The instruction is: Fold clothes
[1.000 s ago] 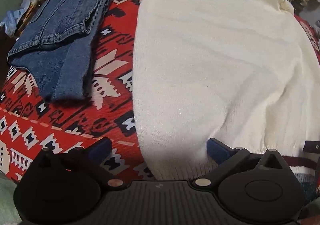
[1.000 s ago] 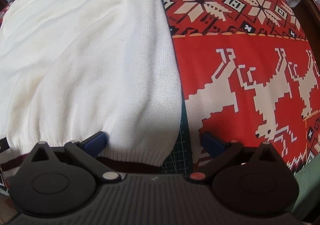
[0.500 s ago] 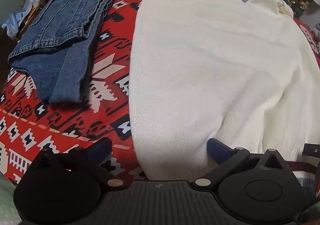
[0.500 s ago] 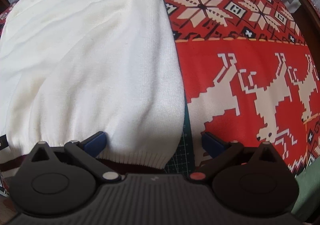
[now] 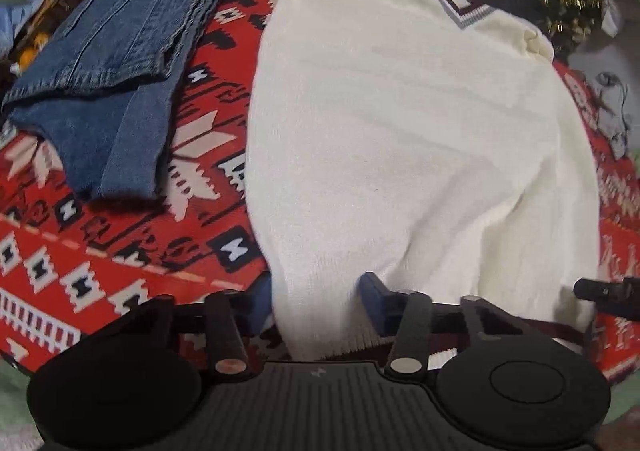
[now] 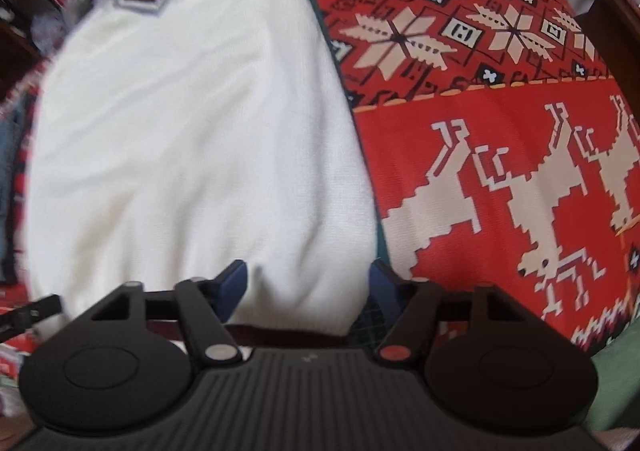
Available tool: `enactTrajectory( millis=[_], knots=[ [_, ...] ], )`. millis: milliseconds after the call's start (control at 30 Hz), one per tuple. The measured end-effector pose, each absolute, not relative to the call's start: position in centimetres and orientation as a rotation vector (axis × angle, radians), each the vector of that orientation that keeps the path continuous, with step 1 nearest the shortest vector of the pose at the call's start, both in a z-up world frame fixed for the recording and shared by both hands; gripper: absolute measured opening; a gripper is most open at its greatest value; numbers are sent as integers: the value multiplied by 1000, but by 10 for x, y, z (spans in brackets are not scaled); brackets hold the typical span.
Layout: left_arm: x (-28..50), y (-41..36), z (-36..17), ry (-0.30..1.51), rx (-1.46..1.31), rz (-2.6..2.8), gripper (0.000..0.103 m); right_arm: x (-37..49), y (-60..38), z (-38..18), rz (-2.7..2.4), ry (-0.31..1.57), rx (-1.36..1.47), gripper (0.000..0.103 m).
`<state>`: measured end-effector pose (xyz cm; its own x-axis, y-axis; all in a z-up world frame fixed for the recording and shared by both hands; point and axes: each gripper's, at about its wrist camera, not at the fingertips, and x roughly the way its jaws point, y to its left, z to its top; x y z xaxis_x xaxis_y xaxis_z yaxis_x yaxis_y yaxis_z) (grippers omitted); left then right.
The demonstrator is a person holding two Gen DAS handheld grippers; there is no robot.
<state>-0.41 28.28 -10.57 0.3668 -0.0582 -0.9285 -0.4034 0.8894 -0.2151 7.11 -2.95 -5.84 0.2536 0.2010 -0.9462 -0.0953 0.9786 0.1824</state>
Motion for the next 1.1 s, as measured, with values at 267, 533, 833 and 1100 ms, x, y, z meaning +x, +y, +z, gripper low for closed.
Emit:
enactTrajectory(
  millis=[267, 533, 833, 1100],
  knots=[
    [-24, 302, -112, 1257, -661, 195, 28, 61, -52, -83, 228, 1332, 191, 32],
    [-28, 279, -113, 1292, -566, 182, 16, 69, -78, -114, 223, 1359, 287, 19],
    [-25, 268, -109, 1232, -453, 258, 6, 73, -83, -122, 154, 1387, 268, 22],
    [-18, 266, -110, 1234, -432, 269, 6, 69, -60, -121, 145, 1386, 123, 14]
  ],
)
